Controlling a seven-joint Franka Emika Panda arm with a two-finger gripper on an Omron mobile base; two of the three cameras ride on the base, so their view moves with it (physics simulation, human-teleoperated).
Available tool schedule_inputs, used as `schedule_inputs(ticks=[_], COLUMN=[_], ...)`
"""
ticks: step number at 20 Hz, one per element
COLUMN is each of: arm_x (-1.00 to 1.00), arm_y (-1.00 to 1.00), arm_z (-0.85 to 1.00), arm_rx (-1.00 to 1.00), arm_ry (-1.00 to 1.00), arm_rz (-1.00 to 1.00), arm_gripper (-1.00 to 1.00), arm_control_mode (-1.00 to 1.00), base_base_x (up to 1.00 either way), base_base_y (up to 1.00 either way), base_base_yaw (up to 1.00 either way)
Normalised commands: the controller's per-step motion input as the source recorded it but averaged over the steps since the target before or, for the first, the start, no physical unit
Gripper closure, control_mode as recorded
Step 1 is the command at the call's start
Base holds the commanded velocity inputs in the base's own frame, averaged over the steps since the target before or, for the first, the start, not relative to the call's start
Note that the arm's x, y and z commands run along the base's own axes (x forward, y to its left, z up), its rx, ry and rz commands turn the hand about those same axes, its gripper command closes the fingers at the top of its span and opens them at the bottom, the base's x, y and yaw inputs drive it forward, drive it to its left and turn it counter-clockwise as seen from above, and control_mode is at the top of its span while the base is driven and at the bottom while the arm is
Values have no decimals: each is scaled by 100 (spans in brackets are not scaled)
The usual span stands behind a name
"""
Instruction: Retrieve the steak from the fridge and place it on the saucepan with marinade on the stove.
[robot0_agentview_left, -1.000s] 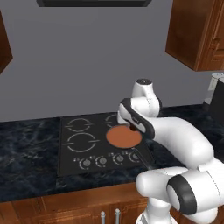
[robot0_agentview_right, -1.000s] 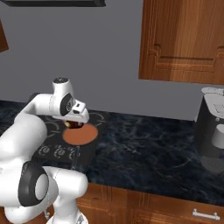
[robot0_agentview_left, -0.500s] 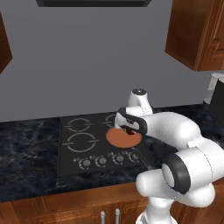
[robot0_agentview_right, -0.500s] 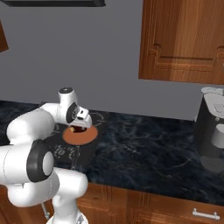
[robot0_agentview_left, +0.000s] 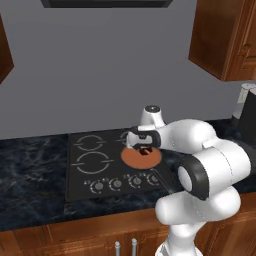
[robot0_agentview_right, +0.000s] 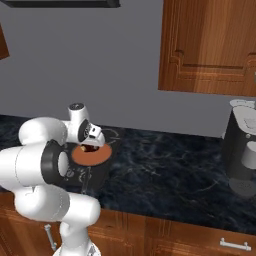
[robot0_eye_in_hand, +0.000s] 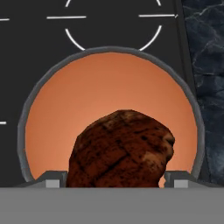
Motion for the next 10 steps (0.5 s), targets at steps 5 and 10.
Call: schedule_inputs(ticks=[5,10], arm_x=[20,13], arm_y=[0,0], arm_z=[-20,-22], arm_rx=[0,0], arm_ry=[0,0], arm_rz=[0,0], arm_gripper=[100,100], arm_control_mode=[-100,-100], base_base_x=[0,0], base_base_y=[0,0], base_base_yaw=[0,0])
